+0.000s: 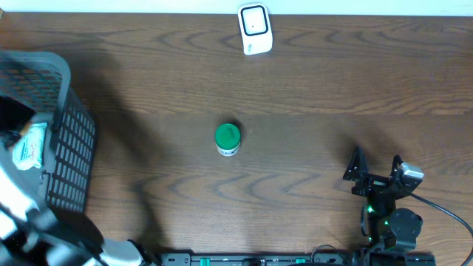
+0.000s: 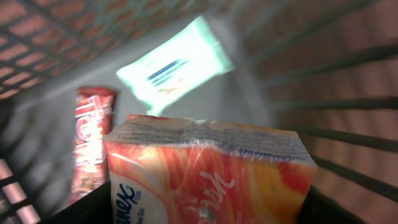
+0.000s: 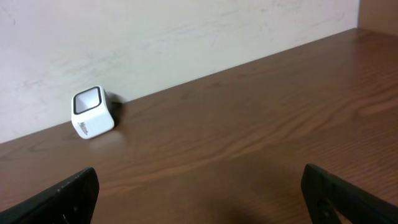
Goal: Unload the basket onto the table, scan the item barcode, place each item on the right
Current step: 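Reach left gripper into basket and grasp orange snack box, then carry orange box out and set it right of the jar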
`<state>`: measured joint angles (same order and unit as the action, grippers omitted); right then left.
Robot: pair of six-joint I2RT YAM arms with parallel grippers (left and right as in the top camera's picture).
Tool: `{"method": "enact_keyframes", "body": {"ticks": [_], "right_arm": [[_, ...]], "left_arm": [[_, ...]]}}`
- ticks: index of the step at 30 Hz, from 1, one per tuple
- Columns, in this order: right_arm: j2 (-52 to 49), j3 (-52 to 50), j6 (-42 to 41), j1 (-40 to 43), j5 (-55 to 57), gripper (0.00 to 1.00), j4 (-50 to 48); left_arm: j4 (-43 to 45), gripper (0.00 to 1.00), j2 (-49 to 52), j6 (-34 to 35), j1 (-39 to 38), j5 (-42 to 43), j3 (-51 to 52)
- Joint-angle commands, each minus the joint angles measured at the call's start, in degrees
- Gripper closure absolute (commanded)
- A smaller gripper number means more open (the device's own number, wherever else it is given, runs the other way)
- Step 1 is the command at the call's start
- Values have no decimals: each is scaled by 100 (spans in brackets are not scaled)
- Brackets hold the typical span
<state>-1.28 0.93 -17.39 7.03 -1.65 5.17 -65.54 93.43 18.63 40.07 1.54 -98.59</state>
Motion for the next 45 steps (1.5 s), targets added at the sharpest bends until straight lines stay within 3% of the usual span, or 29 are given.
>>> {"method": "enact_keyframes", "body": {"ticks": [1, 6, 10, 14, 15, 17, 23, 31, 40, 43, 45], "right_arm": [[7, -9, -17, -37, 7, 1, 20], [7, -9, -17, -37, 9, 1, 20], [7, -9, -17, -37, 9, 1, 20], [7, -9, -17, -37, 9, 1, 20], [7, -9, -17, -37, 9, 1, 20], [7, -9, -17, -37, 9, 1, 20], [7, -9, -17, -37, 9, 1, 20], [7, -9, -17, -37, 9, 1, 20], [7, -9, -17, -37, 9, 1, 20], [7, -9, -17, -37, 9, 1, 20], [7, -9, -17, -37, 9, 1, 20]], "left_arm": [[46, 28, -844, 627, -42, 1471, -184], [306, 28, -1604, 1069, -577, 3239, -184], [280, 28, -1784, 1244, -1886, 3381, -177], [363, 28, -1523, 1515, -3685, 2787, -173], [492, 28, -1266, 1648, -4570, 2337, -170], [682, 28, -887, 1851, -5466, 1849, -173], [1106, 28, 479, 2011, -7123, 817, -173], [1429, 28, 2409, 2009, -8050, 566, -170], [1725, 31, 3539, 2267, -8419, 387, -140], [1718, 11, 3545, 2188, -8428, 129, -149], [1696, 6, 3366, 1932, -8378, 48, -199]]}}
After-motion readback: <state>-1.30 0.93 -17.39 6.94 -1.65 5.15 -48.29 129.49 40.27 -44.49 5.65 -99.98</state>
